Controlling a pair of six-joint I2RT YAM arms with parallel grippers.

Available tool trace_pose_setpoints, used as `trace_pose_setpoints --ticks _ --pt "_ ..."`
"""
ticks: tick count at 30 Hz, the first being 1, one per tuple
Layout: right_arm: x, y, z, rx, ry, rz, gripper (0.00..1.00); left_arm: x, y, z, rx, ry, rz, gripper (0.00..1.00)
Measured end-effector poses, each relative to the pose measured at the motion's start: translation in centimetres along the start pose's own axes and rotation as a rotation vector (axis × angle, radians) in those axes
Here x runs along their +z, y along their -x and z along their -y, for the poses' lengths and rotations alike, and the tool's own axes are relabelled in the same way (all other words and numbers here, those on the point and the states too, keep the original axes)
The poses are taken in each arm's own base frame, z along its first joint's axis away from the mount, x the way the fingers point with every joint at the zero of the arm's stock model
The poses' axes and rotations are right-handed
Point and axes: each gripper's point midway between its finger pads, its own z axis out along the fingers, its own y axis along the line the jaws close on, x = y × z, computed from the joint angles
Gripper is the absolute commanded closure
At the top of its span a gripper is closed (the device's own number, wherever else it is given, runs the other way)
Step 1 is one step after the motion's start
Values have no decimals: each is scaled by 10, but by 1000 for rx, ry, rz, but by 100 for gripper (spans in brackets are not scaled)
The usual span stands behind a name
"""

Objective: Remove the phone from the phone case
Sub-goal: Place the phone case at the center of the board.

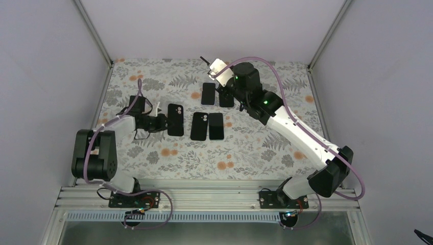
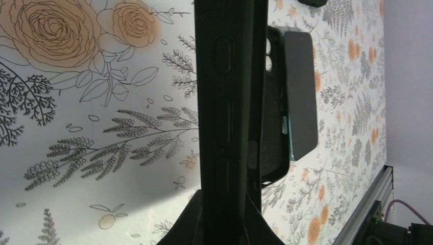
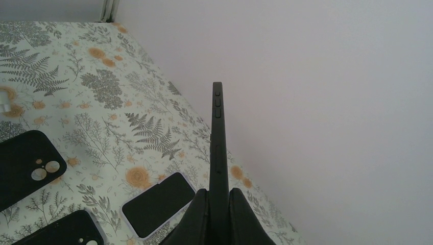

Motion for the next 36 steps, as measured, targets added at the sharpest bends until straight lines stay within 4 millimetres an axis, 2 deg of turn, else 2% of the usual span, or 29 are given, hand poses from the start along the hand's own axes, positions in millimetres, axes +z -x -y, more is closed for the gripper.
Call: trace_pose_setpoints --ticks 11,24,26,30,36 --pt "1 -3 1 4 2 -8 96 25 -16 -24 -14 21 -108 97" --pt "8 -7 -6 2 26 -18 96 49 -10 -21 -8 8 -164 90" --pt "8 -8 -7 1 28 -21 96 51 -10 -18 -4 6 -168 87" --pt "9 -9 -5 2 25 -24 96 56 -13 -16 1 18 -178 71" --pt "9 -10 -5 2 26 -26 96 55 -12 -17 -8 56 -167 55"
